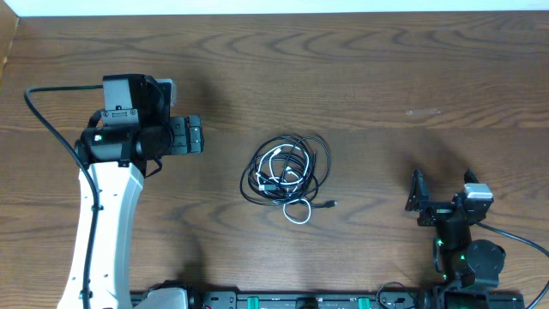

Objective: Untangle cables

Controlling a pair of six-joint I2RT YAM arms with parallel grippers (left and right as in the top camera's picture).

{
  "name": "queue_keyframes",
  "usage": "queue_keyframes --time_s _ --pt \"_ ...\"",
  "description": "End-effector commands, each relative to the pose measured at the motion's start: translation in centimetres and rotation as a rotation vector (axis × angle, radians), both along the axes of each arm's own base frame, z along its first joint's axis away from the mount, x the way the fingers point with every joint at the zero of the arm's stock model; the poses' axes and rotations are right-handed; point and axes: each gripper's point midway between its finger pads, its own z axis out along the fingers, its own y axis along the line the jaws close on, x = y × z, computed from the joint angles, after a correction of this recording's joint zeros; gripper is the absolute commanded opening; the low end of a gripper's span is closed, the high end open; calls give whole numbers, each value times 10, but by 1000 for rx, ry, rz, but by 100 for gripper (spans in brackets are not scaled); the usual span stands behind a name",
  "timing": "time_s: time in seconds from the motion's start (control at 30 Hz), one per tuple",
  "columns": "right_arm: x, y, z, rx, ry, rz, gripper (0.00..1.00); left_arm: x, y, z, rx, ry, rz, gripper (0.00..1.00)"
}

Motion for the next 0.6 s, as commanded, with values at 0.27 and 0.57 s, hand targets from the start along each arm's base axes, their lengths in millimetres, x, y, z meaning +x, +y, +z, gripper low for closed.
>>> queue_keyframes --time_s 0.27,0.57 --pt "0 -2 0 -14 -1 -9 99 5 -2 8 0 -18 -18 95" --pt "0 -2 0 -14 -1 -9 99 4 -2 7 0 -13 -18 96"
